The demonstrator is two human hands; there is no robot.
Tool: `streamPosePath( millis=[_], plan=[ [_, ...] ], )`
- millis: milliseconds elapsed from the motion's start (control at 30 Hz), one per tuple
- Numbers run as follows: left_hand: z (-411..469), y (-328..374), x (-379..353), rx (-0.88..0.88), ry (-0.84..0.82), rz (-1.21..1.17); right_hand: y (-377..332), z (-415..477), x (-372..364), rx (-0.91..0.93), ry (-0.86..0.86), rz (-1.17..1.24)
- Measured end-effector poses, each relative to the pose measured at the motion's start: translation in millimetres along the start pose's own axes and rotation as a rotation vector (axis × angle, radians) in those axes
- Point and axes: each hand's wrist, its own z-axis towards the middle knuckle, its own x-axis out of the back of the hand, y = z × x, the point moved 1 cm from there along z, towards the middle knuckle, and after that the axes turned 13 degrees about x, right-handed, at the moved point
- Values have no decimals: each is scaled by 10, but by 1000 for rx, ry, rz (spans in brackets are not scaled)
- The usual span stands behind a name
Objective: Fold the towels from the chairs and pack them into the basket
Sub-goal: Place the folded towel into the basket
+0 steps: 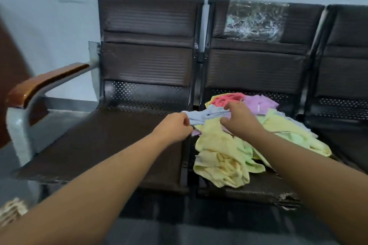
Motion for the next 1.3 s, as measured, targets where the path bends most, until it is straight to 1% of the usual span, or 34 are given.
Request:
streamPosePath(
  millis=[133,233,267,333,367,433,533,567,633,667,700,733,767,800,867,900,933,967,1000,1033,1100,1167,1200,1233,1300],
  plan=[
    [325,306,-740,1,-156,-63,637,-9,-118,-113,-72,-39],
    [468,441,-1198,-26,-311,-148,1014,32,-270,-162,-90,12],
    [493,478,-1355,-48,-369,-147,1138,64,-316,-162,-85,30],
    [491,516,-1633,-119,-459,-60,1306,132,-396,-142,-76,9],
    [486,535,-1741,-152,-480,-32,1374,167,-439,-133,-73,-15],
    [515,557,-1867,-160,-487,-18,1454,266,-503,-113,-76,-91],
    [511,528,-1908,-195,-466,2,1532,422,-552,-125,-141,-303],
    [491,490,-1886,-186,-470,-29,1532,463,-550,-134,-132,-337],
    [526,495,-1860,-91,-562,-162,1504,531,-533,-160,-62,-314],
    [616,448,-1914,-24,-602,-208,1481,554,-516,-181,-27,-261],
    [748,275,-2064,-42,-684,-221,1438,564,-478,-205,-2,-201],
    [812,156,-2182,30,-694,-273,1393,574,-433,-220,24,-137],
    [942,111,-2299,108,-685,-389,1326,574,-347,-220,71,-60],
    [915,154,-2236,103,-653,-472,1241,566,-240,-199,146,22],
    [592,460,-1785,111,-626,-596,1068,544,-16,-170,284,305],
    [533,607,-1679,207,-604,-723,963,501,79,-172,294,478],
    [532,689,-1591,327,-520,-868,861,429,149,-167,253,640],
    [537,674,-1506,374,-433,-1050,750,335,214,-146,184,761],
    [534,647,-1399,393,-429,-1193,678,228,235,-118,123,849],
    [543,682,-1288,408,-507,-1294,626,115,236,-93,84,931],
    [536,769,-1161,423,-686,-1342,571,-136,208,-112,7,1114],
    [405,898,-1076,399,-799,-1310,548,-338,158,-147,-88,1246],
    [356,942,-1069,402,-808,-1289,533,-407,129,-152,-114,1253],
    [308,978,-1066,422,-798,-1270,507,-452,123,-166,-101,1253],
    [282,967,-1065,413,-680,-1197,545,-478,115,-273,40,1220]
  ],
)
